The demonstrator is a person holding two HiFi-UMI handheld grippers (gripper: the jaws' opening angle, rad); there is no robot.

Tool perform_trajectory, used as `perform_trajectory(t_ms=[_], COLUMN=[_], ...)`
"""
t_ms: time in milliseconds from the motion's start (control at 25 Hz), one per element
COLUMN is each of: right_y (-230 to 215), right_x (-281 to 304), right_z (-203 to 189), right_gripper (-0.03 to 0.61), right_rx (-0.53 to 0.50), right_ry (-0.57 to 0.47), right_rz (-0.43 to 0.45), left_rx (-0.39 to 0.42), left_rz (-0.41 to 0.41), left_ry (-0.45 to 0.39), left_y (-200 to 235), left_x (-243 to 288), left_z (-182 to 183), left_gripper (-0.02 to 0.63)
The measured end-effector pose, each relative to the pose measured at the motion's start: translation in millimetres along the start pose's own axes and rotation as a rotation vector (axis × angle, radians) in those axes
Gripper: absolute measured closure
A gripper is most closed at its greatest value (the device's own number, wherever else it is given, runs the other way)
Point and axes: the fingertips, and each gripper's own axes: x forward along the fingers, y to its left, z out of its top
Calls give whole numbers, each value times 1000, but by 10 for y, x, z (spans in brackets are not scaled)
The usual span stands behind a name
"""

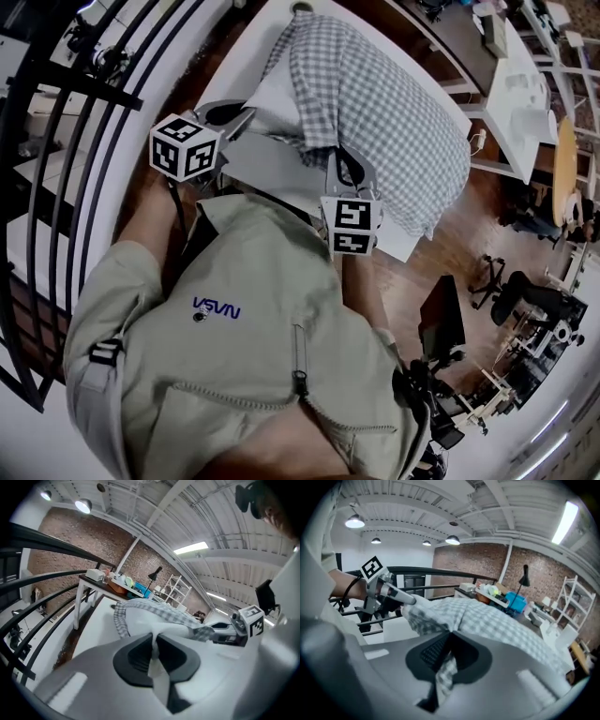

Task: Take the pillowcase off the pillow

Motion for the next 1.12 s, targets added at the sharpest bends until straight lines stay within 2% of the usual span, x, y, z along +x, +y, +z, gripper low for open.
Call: perform_trajectory(t_ms=[80,200,280,400,440,520,600,680,760,840,960,1040,1120], right_y=[-230,-405,-368,-195,-160,-147,-194,-239,-215,-143,-39,-11,3], right_x=[-119,-154,-61,135,180,229,226,182,96,-39,-298,-435,-465], right_z=[-85,-518,-921,-1369,-1430,-1449,-1406,-1380,-1316,-1168,-782,-444,-101], right_gripper=[569,569,569,569,569,569,568,559,510,452,448,448,448], right_rx=[-46,-114,-114,-56,-25,46,105,163,229,290,310,276,246], right_ry=[41,164,252,329,336,323,285,258,239,203,116,27,-65], right_rz=[-78,-137,-116,-59,-47,-32,-23,5,66,153,291,342,358], left_rx=[-27,-50,-97,-189,-195,-155,-60,60,139,154,110,91,76], left_rz=[12,20,27,37,40,38,8,-62,-130,-148,-123,-42,62], left_ry=[-14,16,74,148,156,156,165,195,197,131,-51,-129,-140], left_y=[107,185,270,401,416,377,240,33,-138,-198,-150,17,292], left_x=[-49,-65,-23,56,83,125,120,51,-58,-139,-133,-36,164], left_z=[13,-178,-510,-1059,-1162,-1201,-1119,-1019,-867,-602,-61,201,302], left_gripper=[594,594,594,592,591,582,552,501,468,437,437,438,433])
